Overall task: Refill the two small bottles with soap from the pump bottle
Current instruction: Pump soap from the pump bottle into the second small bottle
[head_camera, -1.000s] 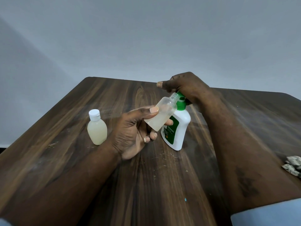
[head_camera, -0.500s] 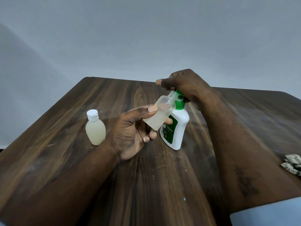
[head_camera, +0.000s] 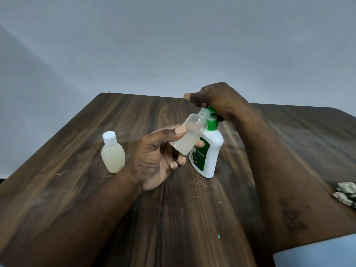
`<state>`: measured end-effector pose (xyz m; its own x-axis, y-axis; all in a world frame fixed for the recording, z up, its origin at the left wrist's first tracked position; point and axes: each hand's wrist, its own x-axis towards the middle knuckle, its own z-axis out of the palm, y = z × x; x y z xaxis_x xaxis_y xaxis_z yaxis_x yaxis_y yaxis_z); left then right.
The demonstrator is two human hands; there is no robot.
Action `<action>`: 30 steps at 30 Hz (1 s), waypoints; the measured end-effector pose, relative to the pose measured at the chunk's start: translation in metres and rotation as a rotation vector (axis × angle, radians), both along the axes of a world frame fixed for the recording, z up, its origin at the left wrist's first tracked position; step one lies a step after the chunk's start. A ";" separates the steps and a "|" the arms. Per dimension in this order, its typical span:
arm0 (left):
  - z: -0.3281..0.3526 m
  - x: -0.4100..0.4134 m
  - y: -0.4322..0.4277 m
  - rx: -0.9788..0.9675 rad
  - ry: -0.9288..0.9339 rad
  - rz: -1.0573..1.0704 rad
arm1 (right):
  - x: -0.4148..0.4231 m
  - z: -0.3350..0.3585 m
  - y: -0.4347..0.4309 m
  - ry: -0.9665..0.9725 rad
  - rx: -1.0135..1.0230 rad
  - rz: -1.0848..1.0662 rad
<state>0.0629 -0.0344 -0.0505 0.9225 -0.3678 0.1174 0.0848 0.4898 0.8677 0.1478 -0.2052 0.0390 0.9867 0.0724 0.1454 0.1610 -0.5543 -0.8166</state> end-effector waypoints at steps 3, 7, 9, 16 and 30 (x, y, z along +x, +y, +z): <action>-0.002 0.001 0.002 0.007 0.008 0.000 | 0.000 -0.004 0.000 0.023 -0.005 0.003; -0.002 0.001 0.002 0.011 0.023 0.010 | 0.000 -0.005 0.000 0.030 -0.022 0.008; -0.003 0.001 0.001 0.008 0.019 0.005 | -0.001 -0.004 0.000 0.019 -0.045 0.013; 0.000 0.000 0.000 -0.005 0.005 -0.012 | 0.000 0.002 -0.001 -0.019 -0.020 0.013; -0.002 0.003 0.002 0.007 0.013 0.019 | 0.003 -0.004 -0.001 0.009 -0.019 -0.010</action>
<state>0.0656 -0.0326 -0.0526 0.9308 -0.3509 0.1026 0.0872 0.4856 0.8699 0.1503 -0.2065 0.0350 0.9887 0.0648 0.1355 0.1480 -0.5714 -0.8072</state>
